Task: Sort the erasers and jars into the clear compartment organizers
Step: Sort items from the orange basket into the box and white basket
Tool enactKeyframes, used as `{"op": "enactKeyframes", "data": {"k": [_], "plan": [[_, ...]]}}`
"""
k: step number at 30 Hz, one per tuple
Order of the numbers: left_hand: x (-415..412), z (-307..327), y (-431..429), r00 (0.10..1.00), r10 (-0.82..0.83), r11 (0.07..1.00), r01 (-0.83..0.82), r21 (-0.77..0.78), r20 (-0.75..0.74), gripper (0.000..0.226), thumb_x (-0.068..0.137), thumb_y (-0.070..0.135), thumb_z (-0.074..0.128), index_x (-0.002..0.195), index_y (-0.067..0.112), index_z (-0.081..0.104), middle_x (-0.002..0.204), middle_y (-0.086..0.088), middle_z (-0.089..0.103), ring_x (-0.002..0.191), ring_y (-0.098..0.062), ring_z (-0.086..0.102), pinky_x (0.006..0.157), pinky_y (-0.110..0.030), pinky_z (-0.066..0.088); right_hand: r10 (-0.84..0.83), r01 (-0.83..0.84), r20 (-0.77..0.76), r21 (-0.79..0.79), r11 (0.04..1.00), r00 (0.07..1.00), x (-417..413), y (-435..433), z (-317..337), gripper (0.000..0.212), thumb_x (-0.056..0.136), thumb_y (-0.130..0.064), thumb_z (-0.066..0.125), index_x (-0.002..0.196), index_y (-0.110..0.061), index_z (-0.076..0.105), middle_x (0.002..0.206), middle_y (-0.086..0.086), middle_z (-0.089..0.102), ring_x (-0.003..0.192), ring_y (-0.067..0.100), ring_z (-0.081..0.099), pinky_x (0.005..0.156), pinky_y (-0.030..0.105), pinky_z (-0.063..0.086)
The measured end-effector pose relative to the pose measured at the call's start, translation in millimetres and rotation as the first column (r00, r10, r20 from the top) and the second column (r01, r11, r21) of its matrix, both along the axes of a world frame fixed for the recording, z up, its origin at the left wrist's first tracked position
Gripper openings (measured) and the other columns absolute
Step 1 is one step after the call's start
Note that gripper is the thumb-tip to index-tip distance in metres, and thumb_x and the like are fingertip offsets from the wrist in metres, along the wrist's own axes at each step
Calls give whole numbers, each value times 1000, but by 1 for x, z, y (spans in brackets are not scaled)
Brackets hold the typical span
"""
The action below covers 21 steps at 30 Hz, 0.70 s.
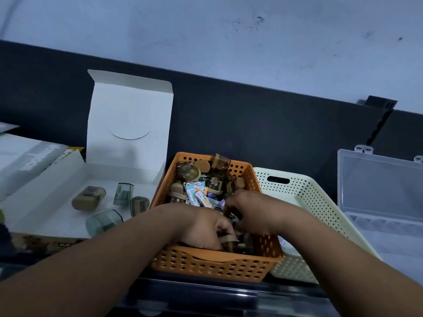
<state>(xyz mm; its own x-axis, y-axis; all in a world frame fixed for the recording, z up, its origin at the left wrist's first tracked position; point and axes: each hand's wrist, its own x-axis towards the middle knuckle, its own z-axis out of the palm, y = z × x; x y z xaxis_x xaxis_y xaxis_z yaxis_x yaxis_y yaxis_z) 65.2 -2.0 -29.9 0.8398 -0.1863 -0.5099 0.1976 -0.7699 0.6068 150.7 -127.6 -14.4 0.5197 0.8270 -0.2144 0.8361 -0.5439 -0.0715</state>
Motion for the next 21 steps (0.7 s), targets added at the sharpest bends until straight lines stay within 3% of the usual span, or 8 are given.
{"op": "enactKeyframes", "data": {"k": [5,11,14,17,21], "plan": [[-10,0,17,966,197,972,-170,-163,169,35,76,20,76,100,35,56,111,2,64,104,-19,61,97,-44,48,-52,67,-110,140,988,993,5,-4,4,26,81,-16,72,106,-24,66,98,-7,59,93,15,57,79,29,49],[-36,28,54,824,463,872,-358,-333,328,32,75,14,78,100,25,61,90,-1,73,82,-17,70,79,-35,56,-36,188,-381,371,909,924,1,6,19,19,83,-11,73,98,-20,66,91,-2,69,82,11,65,78,28,55],[-56,44,73,749,547,826,-408,-390,374,26,78,12,75,99,23,64,86,-5,71,73,-15,66,64,-24,52,26,146,-363,437,887,932,-9,28,29,16,83,-15,73,96,-21,66,89,-4,69,80,8,65,72,21,53],[-78,56,98,655,625,778,-483,-402,425,26,78,14,75,100,26,67,86,-7,70,73,-13,61,70,-27,49,96,93,-340,500,861,936,-22,60,37,14,84,-18,73,96,-19,67,85,-6,68,71,2,62,66,18,51],[-109,63,134,532,721,691,-600,-402,444,28,81,14,73,103,29,66,93,-2,69,77,-11,64,69,-24,50,177,32,-329,542,840,928,-43,112,37,18,83,-22,75,98,-23,66,88,-4,67,77,8,61,69,22,47]]}}
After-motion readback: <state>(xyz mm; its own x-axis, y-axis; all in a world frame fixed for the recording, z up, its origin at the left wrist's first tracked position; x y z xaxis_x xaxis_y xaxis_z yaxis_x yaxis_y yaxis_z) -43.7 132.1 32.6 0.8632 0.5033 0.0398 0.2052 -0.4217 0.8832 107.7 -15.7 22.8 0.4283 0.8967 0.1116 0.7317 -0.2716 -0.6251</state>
